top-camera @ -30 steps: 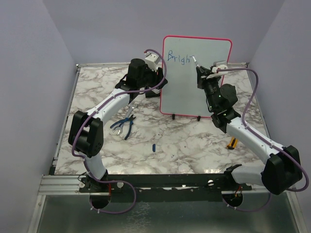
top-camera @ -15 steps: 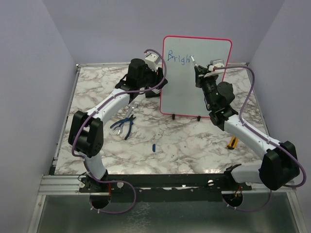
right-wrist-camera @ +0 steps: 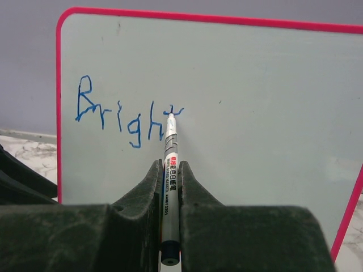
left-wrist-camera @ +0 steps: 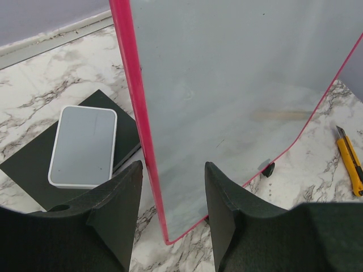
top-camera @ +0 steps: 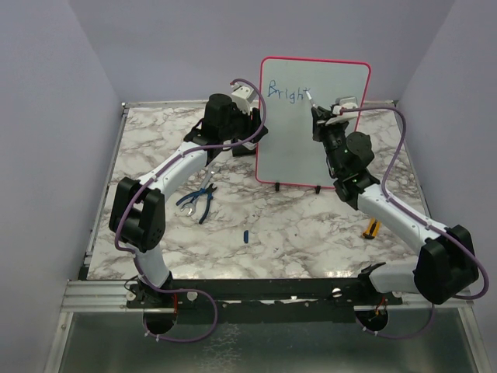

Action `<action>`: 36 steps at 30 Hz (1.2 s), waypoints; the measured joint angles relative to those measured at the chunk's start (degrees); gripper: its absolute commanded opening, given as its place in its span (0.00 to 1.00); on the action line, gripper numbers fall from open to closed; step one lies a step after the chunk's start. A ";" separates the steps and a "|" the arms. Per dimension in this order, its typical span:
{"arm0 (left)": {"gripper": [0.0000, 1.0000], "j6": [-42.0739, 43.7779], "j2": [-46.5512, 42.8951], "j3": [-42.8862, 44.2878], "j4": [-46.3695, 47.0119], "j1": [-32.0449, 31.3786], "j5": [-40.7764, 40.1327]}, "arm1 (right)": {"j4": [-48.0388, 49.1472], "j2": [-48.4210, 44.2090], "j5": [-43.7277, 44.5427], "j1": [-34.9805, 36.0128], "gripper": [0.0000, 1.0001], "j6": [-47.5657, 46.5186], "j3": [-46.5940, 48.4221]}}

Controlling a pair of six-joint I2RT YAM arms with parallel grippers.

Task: Write a sentence on the whiteboard
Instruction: Pick up the sentence from the whiteboard.

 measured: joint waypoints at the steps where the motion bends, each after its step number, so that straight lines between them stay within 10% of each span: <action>1: 0.49 0.00 0.00 0.00 0.00 0.00 0.02 | 0.04 -0.04 0.02 0.00 0.01 0.15 -0.37; 36: 0.49 0.00 -0.66 0.00 -0.20 0.00 0.00 | -0.81 -6.43 2.08 0.00 0.01 0.90 -5.05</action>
